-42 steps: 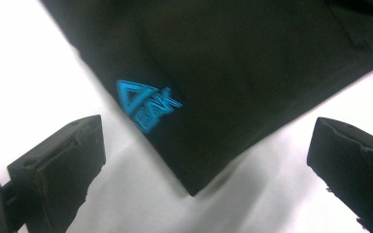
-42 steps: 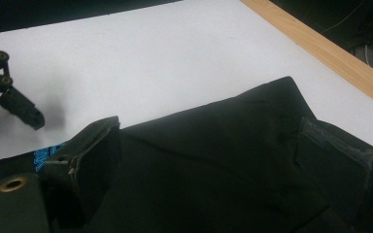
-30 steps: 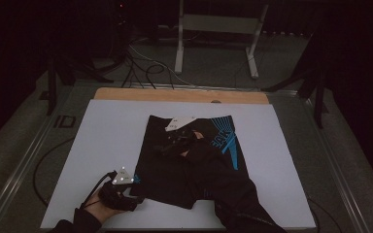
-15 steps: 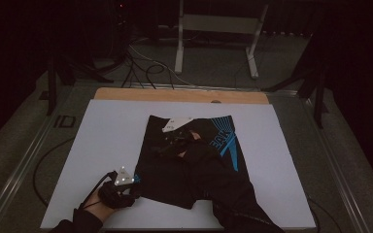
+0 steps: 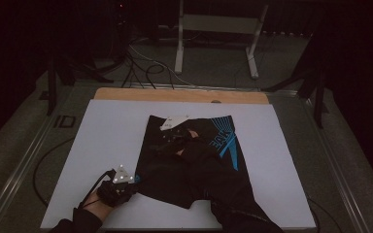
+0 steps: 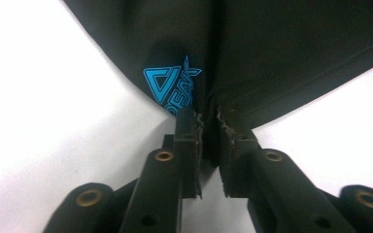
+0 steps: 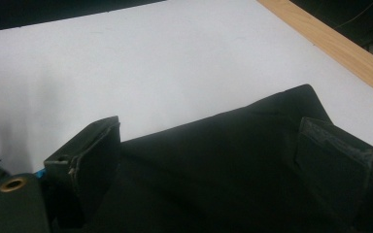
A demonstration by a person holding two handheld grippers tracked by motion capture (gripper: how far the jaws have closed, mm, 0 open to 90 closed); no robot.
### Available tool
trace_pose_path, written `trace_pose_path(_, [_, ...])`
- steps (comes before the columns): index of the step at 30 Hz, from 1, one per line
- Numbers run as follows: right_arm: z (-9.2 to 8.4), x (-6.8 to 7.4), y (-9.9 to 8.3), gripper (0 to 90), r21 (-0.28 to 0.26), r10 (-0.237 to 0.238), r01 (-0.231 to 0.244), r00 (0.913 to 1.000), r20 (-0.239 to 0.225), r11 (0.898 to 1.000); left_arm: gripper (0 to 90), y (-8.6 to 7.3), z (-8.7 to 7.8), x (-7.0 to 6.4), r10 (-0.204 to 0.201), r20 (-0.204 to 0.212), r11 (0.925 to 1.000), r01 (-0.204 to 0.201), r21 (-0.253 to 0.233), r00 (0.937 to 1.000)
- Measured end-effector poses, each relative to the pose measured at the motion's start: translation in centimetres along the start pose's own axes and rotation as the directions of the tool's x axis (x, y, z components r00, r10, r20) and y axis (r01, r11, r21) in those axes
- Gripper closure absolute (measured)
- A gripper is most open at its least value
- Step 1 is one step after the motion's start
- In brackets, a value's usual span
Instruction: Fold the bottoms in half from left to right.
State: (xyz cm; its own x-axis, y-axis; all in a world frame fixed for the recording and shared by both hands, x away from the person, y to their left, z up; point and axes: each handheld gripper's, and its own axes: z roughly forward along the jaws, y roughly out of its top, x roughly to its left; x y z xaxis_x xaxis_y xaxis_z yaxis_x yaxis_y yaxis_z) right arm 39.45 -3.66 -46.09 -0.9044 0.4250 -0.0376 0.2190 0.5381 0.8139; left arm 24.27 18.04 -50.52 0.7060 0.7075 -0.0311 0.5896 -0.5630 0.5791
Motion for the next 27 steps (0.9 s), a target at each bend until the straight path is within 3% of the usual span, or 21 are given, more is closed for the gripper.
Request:
trace_pose_path(6, [0.7,-0.5,0.5,9.9,-0.008,0.005,-0.005,1.0000,0.004,1.000,84.5,0.2,-0.2,-0.3,0.016,-0.017,0.9998,-0.016,-0.009,0.9997])
trace_pose_path(19, [3.0,-0.7,0.8,10.9,0.013,0.025,-0.025,0.9997,0.005,1.000,84.8,0.2,-0.5,-0.7,0.022,-0.011,0.9997,-0.022,-0.008,0.9997])
trace_pose_path(24, [3.8,-0.9,1.0,12.0,0.023,0.027,-0.027,0.9995,0.017,0.999,84.8,0.3,-0.5,-0.7,0.023,-0.013,0.9997,-0.023,-0.010,0.9997])
trace_pose_path(27, [4.7,-1.4,1.5,12.1,0.035,0.040,-0.042,0.9977,0.055,0.999,84.8,0.2,-0.6,-0.6,0.018,-0.012,0.9997,-0.018,-0.015,0.9998])
